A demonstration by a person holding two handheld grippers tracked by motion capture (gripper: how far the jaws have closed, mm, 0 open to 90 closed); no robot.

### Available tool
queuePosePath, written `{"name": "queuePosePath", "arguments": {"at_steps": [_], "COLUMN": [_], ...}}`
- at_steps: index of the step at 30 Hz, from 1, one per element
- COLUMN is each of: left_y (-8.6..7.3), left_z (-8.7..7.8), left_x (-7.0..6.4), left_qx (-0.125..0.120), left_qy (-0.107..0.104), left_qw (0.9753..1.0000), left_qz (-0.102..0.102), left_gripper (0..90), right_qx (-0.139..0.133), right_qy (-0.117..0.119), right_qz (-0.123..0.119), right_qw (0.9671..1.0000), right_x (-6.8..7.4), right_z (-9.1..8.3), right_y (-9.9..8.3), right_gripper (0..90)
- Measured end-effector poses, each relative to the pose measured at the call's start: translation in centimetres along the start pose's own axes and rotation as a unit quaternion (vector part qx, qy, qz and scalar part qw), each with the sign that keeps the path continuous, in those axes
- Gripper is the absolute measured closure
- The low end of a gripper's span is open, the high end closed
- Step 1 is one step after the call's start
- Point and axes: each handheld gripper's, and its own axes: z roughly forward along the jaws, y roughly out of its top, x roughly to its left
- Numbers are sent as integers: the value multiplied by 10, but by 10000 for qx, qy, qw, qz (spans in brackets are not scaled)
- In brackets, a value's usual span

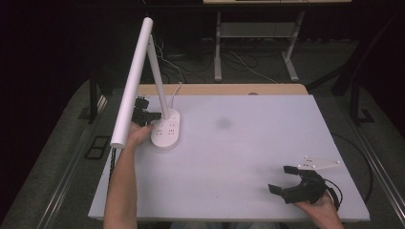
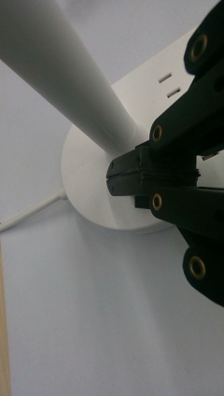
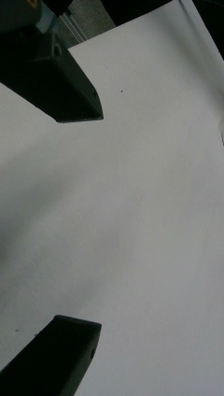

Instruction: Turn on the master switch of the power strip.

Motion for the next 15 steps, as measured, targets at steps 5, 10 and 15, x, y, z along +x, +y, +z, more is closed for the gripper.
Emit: {"name": "queuePosePath", "arguments": {"at_steps": [5, 10, 15], "left_y": [-1, -4, -3], "left_z": [-1, -1, -1], "left_x": [4, 5, 9], "left_qx": [34, -71, -29], "left_qy": [-159, -201, -327], "left_qw": [9998, 9995, 9985], "left_qz": [-132, -238, -445], "left_gripper": [900, 900, 900], "right_qx": [19, 14, -3], "right_qy": [21, 31, 16], "right_qz": [-2, 4, -3], "right_qw": [10000, 10000, 10000], "right_x": [1, 1, 0], "right_z": [0, 1, 1], "right_y": [0, 1, 0], "right_gripper": [2, 2, 2]}}
